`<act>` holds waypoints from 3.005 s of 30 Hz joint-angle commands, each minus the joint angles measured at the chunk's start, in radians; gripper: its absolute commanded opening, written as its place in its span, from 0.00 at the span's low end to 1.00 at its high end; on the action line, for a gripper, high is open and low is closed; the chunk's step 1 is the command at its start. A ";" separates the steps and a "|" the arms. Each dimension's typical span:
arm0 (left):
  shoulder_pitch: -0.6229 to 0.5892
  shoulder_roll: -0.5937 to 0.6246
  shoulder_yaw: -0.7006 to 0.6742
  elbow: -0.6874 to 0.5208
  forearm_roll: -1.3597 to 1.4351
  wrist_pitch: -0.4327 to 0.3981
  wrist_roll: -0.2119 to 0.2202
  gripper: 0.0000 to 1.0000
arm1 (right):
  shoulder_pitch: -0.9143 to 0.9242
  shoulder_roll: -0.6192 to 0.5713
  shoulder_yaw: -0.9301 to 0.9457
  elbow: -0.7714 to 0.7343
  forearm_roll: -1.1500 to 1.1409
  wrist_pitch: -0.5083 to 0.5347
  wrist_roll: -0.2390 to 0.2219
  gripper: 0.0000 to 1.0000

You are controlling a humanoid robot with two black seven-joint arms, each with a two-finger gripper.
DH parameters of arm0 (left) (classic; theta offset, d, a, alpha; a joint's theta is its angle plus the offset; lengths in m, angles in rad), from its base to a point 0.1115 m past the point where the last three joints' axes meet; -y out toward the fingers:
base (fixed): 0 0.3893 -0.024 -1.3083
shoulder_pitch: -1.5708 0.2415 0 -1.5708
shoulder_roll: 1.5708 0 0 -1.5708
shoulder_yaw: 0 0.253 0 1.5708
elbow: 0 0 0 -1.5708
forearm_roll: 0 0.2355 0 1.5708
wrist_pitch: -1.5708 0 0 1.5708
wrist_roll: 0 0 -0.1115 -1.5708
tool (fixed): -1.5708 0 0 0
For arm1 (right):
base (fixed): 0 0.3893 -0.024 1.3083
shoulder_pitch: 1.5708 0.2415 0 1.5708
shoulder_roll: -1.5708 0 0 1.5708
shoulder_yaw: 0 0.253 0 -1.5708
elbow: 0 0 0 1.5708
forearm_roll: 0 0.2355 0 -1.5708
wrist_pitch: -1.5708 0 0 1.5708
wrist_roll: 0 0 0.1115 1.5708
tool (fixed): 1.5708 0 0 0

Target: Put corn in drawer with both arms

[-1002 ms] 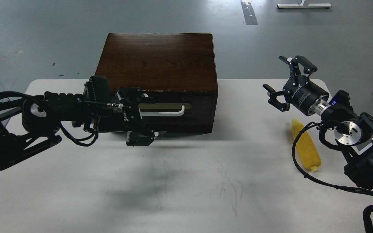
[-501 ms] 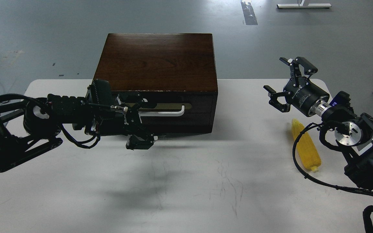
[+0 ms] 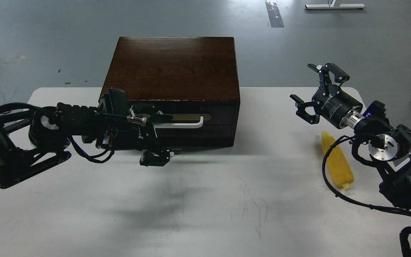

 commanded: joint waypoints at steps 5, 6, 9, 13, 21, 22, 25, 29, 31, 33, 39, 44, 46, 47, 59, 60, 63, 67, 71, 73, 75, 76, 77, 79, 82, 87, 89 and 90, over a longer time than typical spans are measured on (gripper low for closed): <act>-0.028 -0.004 0.034 0.016 0.000 -0.005 -0.001 0.98 | 0.000 -0.002 -0.001 0.000 0.000 0.000 0.000 1.00; -0.028 -0.004 0.033 0.018 0.000 -0.008 -0.001 0.98 | 0.000 -0.002 -0.001 0.000 0.000 0.000 0.000 1.00; -0.034 -0.004 0.034 0.021 0.000 -0.011 -0.001 0.98 | 0.000 -0.005 -0.002 0.000 0.002 0.000 0.000 1.00; -0.039 -0.004 0.034 0.021 0.000 -0.011 -0.001 0.98 | -0.001 -0.007 -0.002 0.000 0.002 0.000 0.000 1.00; -0.057 -0.032 0.043 0.021 0.000 -0.036 -0.001 0.98 | -0.001 -0.007 -0.004 0.000 0.002 0.000 0.000 1.00; -0.062 -0.032 0.052 0.021 0.000 -0.037 -0.001 0.98 | -0.001 -0.008 -0.004 0.000 0.002 0.000 0.000 1.00; -0.089 -0.041 0.095 0.021 0.000 -0.037 -0.001 0.98 | -0.003 -0.008 -0.004 0.000 0.002 0.000 0.000 1.00; -0.092 -0.051 0.099 0.021 0.000 -0.039 -0.001 0.98 | -0.003 -0.008 -0.004 0.000 0.002 0.000 0.000 1.00; -0.095 -0.051 0.100 0.021 0.000 -0.039 -0.001 0.98 | -0.003 -0.010 -0.004 0.000 0.002 0.000 0.000 1.00; -0.098 -0.051 0.100 0.021 0.000 -0.039 -0.001 0.98 | -0.003 -0.008 -0.004 0.000 0.002 0.000 0.000 1.00; -0.103 -0.048 0.100 0.010 0.000 -0.037 -0.001 0.98 | -0.003 -0.010 -0.004 0.000 0.003 0.000 0.000 1.00; -0.103 -0.042 0.100 0.001 0.000 -0.037 -0.001 0.98 | -0.003 -0.008 -0.005 0.000 0.002 0.000 0.000 1.00; -0.100 -0.042 0.100 0.001 0.000 -0.037 -0.001 0.98 | -0.003 -0.008 -0.005 0.000 0.002 0.000 0.000 1.00; -0.099 -0.044 0.102 -0.002 0.000 -0.037 -0.001 0.98 | -0.003 -0.008 -0.005 0.000 0.003 0.000 0.000 1.00; -0.095 -0.042 0.111 -0.011 0.000 -0.037 -0.001 0.98 | -0.012 -0.011 -0.004 0.002 0.003 0.000 0.000 1.00; -0.095 -0.041 0.114 -0.011 0.000 -0.037 -0.001 0.98 | -0.012 -0.013 -0.004 0.000 0.003 0.000 0.000 1.00; -0.097 -0.039 0.119 -0.014 0.000 -0.037 -0.001 0.98 | -0.012 -0.014 -0.004 0.002 0.003 0.000 0.000 1.00; -0.095 -0.035 0.120 -0.040 0.000 -0.037 -0.001 0.98 | -0.012 -0.014 -0.004 0.002 0.003 0.000 0.000 1.00; -0.095 -0.021 0.120 -0.067 0.000 -0.037 -0.001 0.98 | -0.012 -0.014 -0.004 0.002 0.003 0.000 0.000 1.00; -0.095 -0.018 0.120 -0.074 0.000 -0.037 -0.001 0.98 | -0.012 -0.016 -0.005 0.002 0.003 0.000 0.000 1.00; -0.095 -0.016 0.120 -0.088 0.000 -0.037 -0.001 0.98 | -0.012 -0.014 -0.005 0.002 0.003 0.000 0.000 1.00; -0.095 -0.016 0.120 -0.099 0.000 -0.037 -0.001 0.98 | -0.012 -0.014 -0.005 0.002 0.003 0.000 0.000 1.00; -0.095 -0.016 0.120 -0.103 0.000 -0.037 -0.001 0.98 | -0.012 -0.014 -0.005 0.002 0.003 0.000 0.000 1.00; -0.095 -0.016 0.120 -0.112 0.000 -0.037 -0.001 0.98 | -0.012 -0.014 -0.005 0.002 0.003 0.000 0.000 1.00; -0.095 -0.016 0.120 -0.122 0.000 -0.037 -0.001 0.98 | -0.012 -0.016 -0.005 0.002 0.003 0.000 0.000 1.00; -0.095 -0.015 0.120 -0.132 0.000 -0.037 -0.001 0.98 | -0.012 -0.016 -0.005 0.000 0.003 0.000 0.000 1.00; -0.097 -0.010 0.122 -0.148 0.000 -0.037 -0.001 0.98 | -0.012 -0.014 -0.007 0.002 0.003 0.000 0.000 1.00; -0.095 -0.007 0.122 -0.151 0.000 -0.037 -0.001 0.98 | -0.012 -0.014 -0.007 0.002 0.003 0.000 0.000 1.00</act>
